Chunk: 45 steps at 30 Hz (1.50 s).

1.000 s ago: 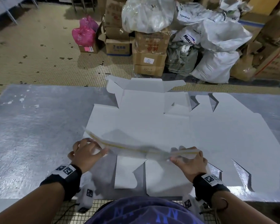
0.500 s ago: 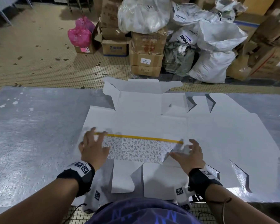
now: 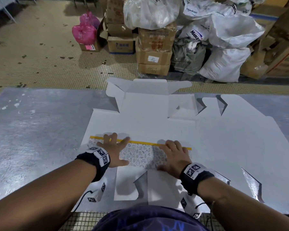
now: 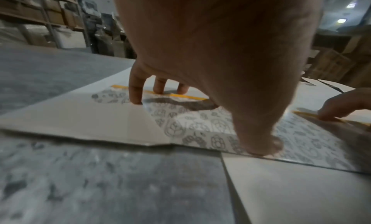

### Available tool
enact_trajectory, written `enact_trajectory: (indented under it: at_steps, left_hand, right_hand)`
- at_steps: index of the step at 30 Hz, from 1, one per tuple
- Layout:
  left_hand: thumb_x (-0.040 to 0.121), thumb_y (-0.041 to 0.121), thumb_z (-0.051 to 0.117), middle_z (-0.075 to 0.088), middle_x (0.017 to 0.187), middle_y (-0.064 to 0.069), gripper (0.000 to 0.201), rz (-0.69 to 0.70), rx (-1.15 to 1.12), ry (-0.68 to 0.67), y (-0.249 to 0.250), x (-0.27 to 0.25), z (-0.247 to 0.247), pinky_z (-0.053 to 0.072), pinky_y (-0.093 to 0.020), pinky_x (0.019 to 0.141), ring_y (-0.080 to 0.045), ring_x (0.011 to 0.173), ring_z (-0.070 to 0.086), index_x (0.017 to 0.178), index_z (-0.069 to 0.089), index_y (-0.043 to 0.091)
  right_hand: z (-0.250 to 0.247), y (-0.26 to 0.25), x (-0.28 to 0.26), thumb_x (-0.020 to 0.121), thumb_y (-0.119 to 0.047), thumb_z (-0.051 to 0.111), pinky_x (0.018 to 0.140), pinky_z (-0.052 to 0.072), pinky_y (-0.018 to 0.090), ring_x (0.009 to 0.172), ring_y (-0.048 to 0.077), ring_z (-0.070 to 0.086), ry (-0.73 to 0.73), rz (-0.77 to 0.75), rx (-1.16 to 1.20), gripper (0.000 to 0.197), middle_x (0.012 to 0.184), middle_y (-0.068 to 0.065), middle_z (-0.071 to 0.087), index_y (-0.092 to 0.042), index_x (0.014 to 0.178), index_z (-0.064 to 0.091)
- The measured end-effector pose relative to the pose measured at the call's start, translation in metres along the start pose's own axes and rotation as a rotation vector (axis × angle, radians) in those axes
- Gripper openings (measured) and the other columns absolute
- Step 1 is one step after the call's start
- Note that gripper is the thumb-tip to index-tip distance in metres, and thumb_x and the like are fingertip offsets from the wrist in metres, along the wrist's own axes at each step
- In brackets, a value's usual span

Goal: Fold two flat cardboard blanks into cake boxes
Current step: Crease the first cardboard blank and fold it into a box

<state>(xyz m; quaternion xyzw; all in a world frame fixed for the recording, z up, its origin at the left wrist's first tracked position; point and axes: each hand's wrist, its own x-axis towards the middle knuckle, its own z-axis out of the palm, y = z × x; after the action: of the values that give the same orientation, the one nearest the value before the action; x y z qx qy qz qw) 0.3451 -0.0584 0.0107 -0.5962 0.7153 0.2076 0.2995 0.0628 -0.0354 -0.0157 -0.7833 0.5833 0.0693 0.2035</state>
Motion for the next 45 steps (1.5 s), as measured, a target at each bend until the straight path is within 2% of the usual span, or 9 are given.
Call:
enact_trajectory:
  at_steps: [5,12,18,22,27,33,38,41,45]
  left_hand:
    - [0.086,0.073,0.053,-0.025,0.162,-0.012,0.105,-0.009,-0.026,0.058,0.004,-0.001,0.012,0.002,-0.063,0.118,-0.038,0.149,-0.021,0.153,-0.020,0.041]
    - [0.094,0.053,0.058,-0.039,0.158,-0.003,0.104,-0.022,-0.097,0.015,0.019,0.002,0.013,0.004,-0.058,0.120,-0.037,0.147,-0.028,0.154,-0.023,0.029]
    - [0.083,0.067,0.063,-0.038,0.158,0.005,0.115,0.019,-0.195,-0.037,0.010,0.004,0.007,0.004,-0.060,0.119,-0.033,0.147,-0.030,0.154,-0.023,0.036]
    - [0.076,0.055,0.076,-0.030,0.161,0.011,0.121,-0.044,-0.269,0.067,0.018,0.003,0.015,0.003,-0.059,0.120,-0.028,0.149,-0.026,0.156,-0.012,0.039]
    - [0.057,0.042,0.084,0.002,0.158,0.002,0.123,-0.114,-0.217,0.208,0.028,0.006,0.002,0.031,-0.051,0.113,-0.029,0.147,0.006,0.153,0.007,0.037]
    - [0.066,0.032,0.078,-0.022,0.162,-0.002,0.119,-0.001,-0.235,0.186,0.020,0.015,0.003,0.000,-0.052,0.122,-0.033,0.149,-0.025,0.156,-0.001,0.034]
    - [0.072,0.061,0.070,-0.031,0.160,-0.001,0.120,0.093,-0.225,0.125,0.007,0.017,0.007,-0.005,-0.057,0.121,-0.036,0.148,-0.028,0.156,-0.012,0.035]
    - [0.072,0.056,0.071,-0.026,0.161,-0.007,0.120,0.085,-0.165,0.150,0.010,0.017,0.004,-0.004,-0.060,0.120,-0.040,0.148,-0.023,0.156,-0.012,0.032]
    - [0.074,0.039,0.073,-0.033,0.159,-0.011,0.122,0.074,-0.139,0.102,0.017,0.016,0.002,-0.005,-0.065,0.118,-0.044,0.145,-0.029,0.154,-0.020,0.031]
  right_hand:
    - [-0.009,-0.003,0.010,0.077,-0.065,0.067,0.122,0.003,0.041,0.150,0.027,0.001,-0.037,-0.123,-0.042,0.098,0.161,0.000,0.010,-0.028,0.153,0.019]
    - [0.001,-0.015,0.023,0.081,-0.024,0.071,0.122,-0.004,0.051,0.150,0.034,-0.013,-0.139,-0.134,-0.072,0.100,0.162,0.006,-0.005,-0.011,0.155,0.005]
    - [-0.007,-0.011,0.026,0.068,-0.076,0.056,0.116,0.016,0.045,0.142,0.023,0.014,-0.011,-0.155,-0.002,0.100,0.147,-0.002,0.022,-0.022,0.146,0.024]
    - [0.004,-0.017,0.026,0.071,-0.063,0.068,0.117,0.010,0.044,0.140,0.022,0.009,0.007,-0.102,-0.029,0.102,0.148,-0.002,0.018,-0.021,0.148,0.017]
    - [0.003,-0.032,0.033,0.071,-0.043,0.074,0.114,0.015,0.046,0.139,0.027,0.015,-0.019,-0.023,-0.060,0.096,0.139,0.002,0.015,-0.018,0.144,0.017]
    - [-0.001,-0.044,0.042,0.064,-0.072,0.068,0.108,0.022,0.048,0.134,0.025,0.019,-0.056,0.085,-0.053,0.106,0.133,-0.001,0.017,-0.023,0.142,0.015]
    - [-0.001,-0.056,0.036,0.055,-0.075,0.069,0.114,0.019,0.047,0.131,0.025,0.020,-0.023,0.132,-0.093,0.114,0.134,0.000,0.021,-0.022,0.141,0.017]
    - [-0.003,-0.060,0.030,0.059,-0.069,0.071,0.118,0.012,0.048,0.141,0.027,0.012,-0.017,0.153,-0.064,0.113,0.144,0.003,0.017,-0.023,0.146,0.014]
    - [-0.001,-0.063,0.022,0.077,-0.065,0.066,0.121,-0.009,0.053,0.148,0.028,-0.028,-0.151,0.186,0.008,0.120,0.161,0.002,-0.026,-0.021,0.155,-0.015]
